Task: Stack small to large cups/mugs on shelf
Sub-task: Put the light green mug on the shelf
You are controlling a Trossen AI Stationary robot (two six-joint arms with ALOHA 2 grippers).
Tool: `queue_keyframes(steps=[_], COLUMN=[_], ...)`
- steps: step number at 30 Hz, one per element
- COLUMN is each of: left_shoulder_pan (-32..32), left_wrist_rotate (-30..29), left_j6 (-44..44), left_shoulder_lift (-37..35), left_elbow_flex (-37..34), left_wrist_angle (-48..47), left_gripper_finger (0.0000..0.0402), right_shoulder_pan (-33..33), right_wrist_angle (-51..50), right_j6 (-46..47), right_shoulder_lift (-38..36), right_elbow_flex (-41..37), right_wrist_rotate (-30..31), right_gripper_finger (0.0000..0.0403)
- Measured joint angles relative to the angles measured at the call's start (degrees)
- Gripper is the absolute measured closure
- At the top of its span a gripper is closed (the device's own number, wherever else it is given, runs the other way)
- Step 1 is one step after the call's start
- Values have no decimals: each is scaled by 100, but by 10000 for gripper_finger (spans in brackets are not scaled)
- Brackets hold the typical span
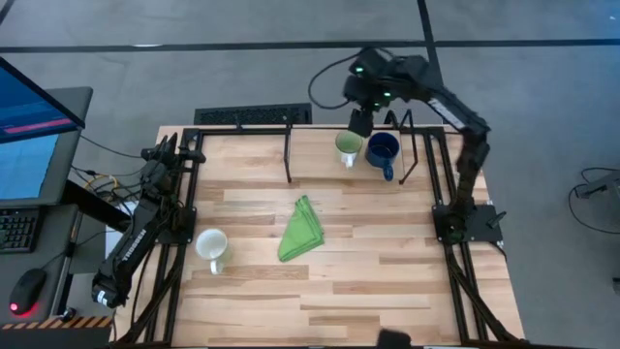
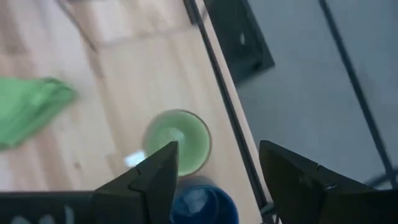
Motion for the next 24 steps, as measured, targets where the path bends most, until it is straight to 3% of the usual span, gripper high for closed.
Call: queue_keyframes(steps=[7,11,16,18,24], left_shoulder_pan=[0,-2,0,-2,-2], left_wrist_rotate=[0,0,0,0,0], left_j6=[-16,-94,-94,-94,-94], left_shoulder_lift=[0,0,0,0,0], left_elbow_flex=[0,0,0,0,0], left_wrist_angle=[0,0,0,0,0], left_gripper_finger=[287,287,287,287,287], right_shoulder_pan=[356,555,570,502,356], right_wrist_angle=[599,1411,2697,3297,5543], right_j6=[227,206,39,-89,265], right_shoulder_lift=[-1464,-2494,-3765,-4256,-5377], right_elbow_flex=[-613,-1850,-3927,-4878,-7298], right_wrist_rotate=[-256,-330,-395,-704,-2482], right_gripper_finger=[157,157,157,157,157])
